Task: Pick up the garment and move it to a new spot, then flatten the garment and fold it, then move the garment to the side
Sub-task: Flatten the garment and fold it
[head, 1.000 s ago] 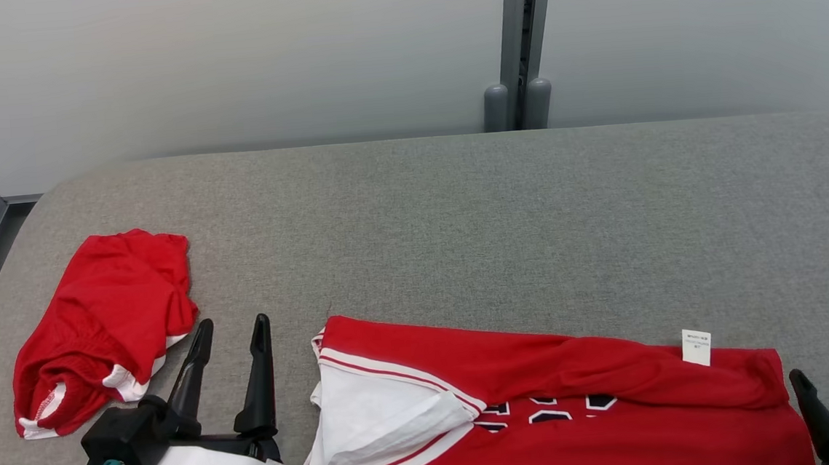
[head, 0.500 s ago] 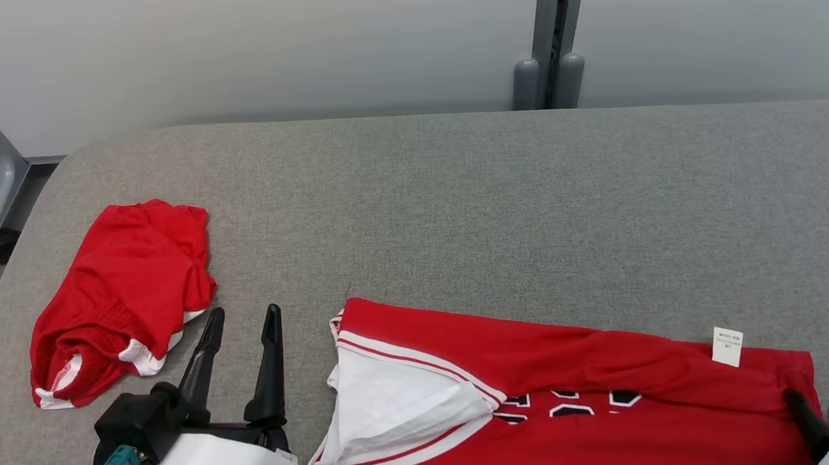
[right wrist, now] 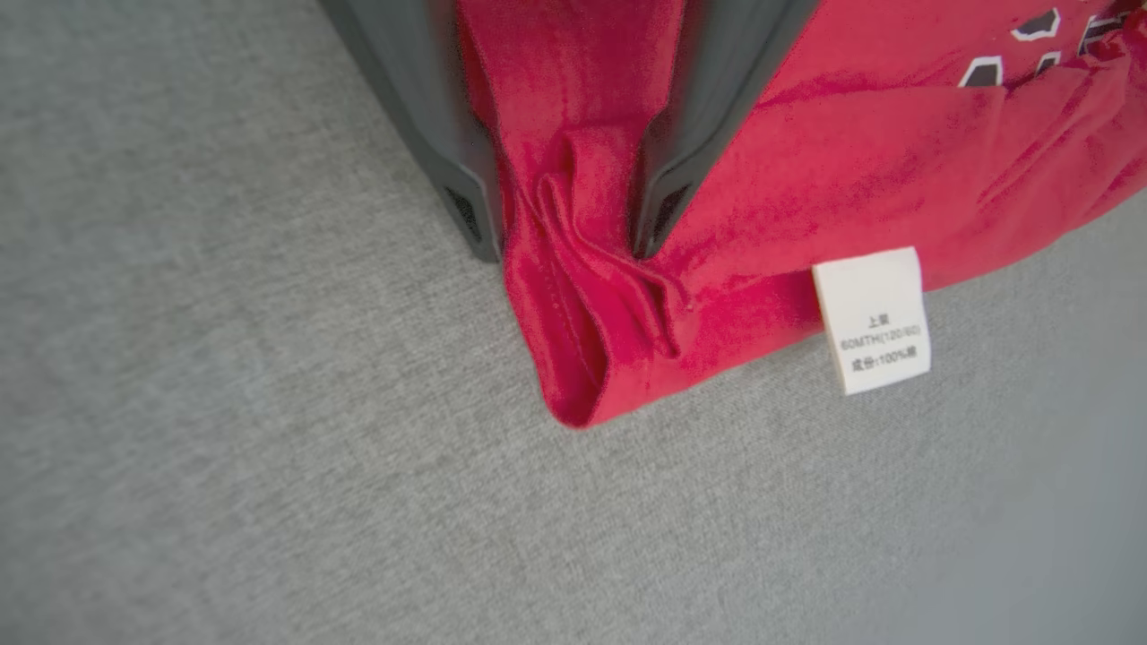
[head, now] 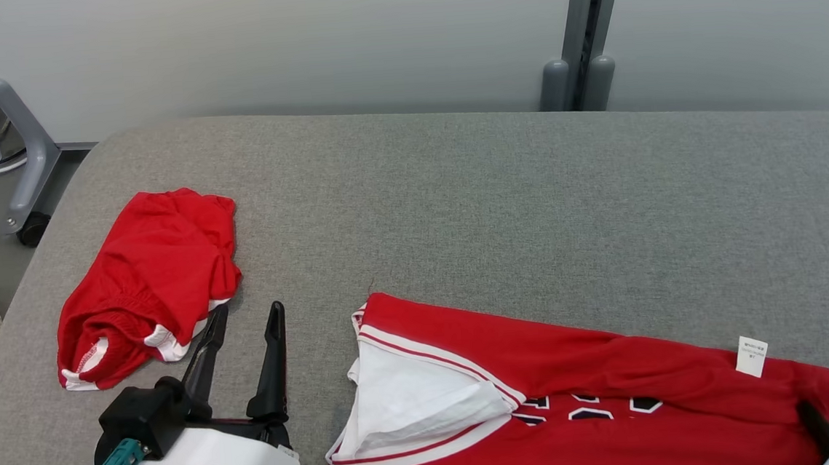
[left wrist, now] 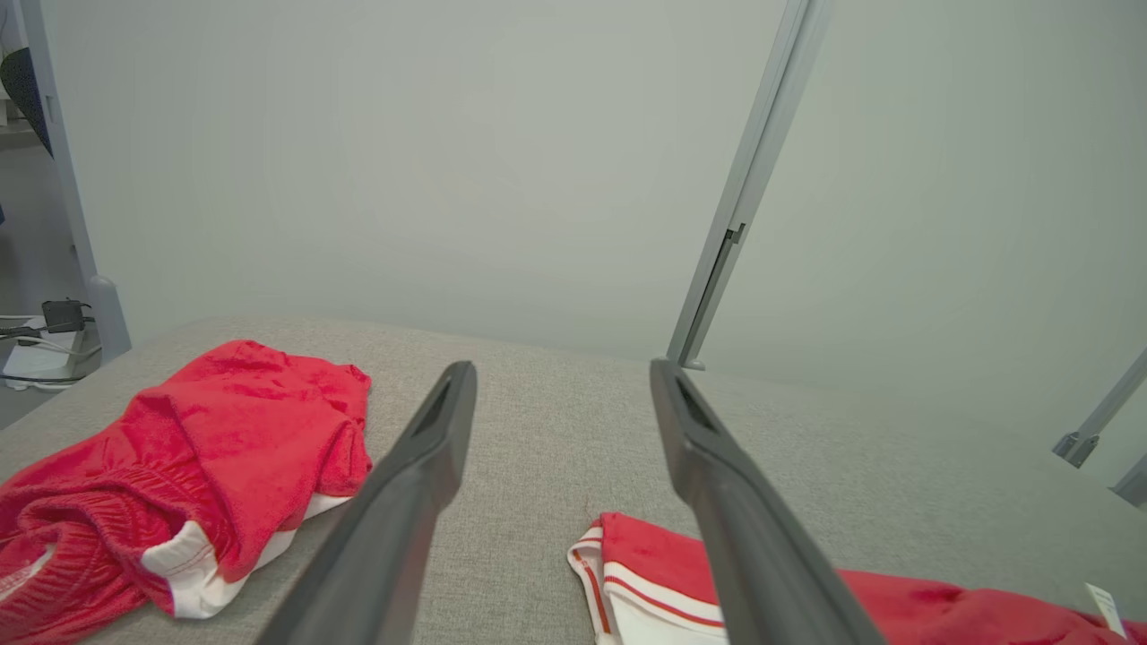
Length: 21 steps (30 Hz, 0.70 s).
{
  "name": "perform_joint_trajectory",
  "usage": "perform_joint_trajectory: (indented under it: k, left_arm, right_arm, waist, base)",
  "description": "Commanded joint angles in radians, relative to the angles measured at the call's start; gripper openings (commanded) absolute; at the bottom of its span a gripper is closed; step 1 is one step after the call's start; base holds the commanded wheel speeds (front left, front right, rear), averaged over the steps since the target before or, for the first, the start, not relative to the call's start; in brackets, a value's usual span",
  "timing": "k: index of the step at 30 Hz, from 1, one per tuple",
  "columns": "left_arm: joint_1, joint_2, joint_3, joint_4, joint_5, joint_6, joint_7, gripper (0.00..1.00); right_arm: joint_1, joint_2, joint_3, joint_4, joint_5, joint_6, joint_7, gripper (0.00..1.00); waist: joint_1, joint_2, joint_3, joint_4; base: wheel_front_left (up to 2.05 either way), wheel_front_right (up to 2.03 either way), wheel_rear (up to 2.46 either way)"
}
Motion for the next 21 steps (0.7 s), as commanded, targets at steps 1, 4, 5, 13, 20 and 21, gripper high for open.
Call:
perform_joint_trajectory:
  k: [1,4,5,13,20,21]
  left_arm:
    - [-0.017,0.006,0.002,0.001,0.000,0.000,0.002,1.00]
    - [-0.015,0.008,0.000,0.000,-0.002,0.003,0.004,1.00]
    - [-0.012,0.009,0.000,0.000,-0.003,0.004,0.004,1.00]
    - [-0.001,0.008,0.001,-0.007,-0.001,0.014,0.002,1.00]
    - [0.002,0.008,0.008,-0.008,0.000,0.020,-0.001,1.00]
    - [0.004,0.005,0.008,-0.006,0.000,0.021,-0.002,1.00]
  right_arm:
    - [0.010,0.035,0.032,0.018,0.014,0.003,0.026,0.00]
    - [0.008,0.022,0.044,0.009,0.031,0.003,0.006,0.00]
    - [0.007,0.017,0.049,0.005,0.036,0.003,0.000,0.00]
    - [-0.031,-0.035,0.030,-0.035,0.113,0.003,-0.058,0.00]
    - [-0.072,-0.147,-0.021,-0.013,0.103,0.002,-0.077,0.00]
    - [-0.076,-0.158,-0.031,-0.007,0.100,0.002,-0.082,0.00]
  waist:
    - [0.0000,-0.0001,-0.001,0.003]
    - [0.0000,-0.0001,-0.005,0.010]
    - [0.0000,-0.0001,-0.007,0.011]
    - [0.0000,-0.0001,-0.015,0.006]
    - [0.0000,-0.0001,-0.017,-0.009]
    - [0.0000,-0.0001,-0.020,-0.009]
  base:
    - [0.00,0.00,0.00]
    - [0.00,0.00,0.00]
    - [0.00,0.00,0.00]
    - [0.00,0.00,0.00]
    - [0.00,0.00,0.00]
    - [0.00,0.00,0.00]
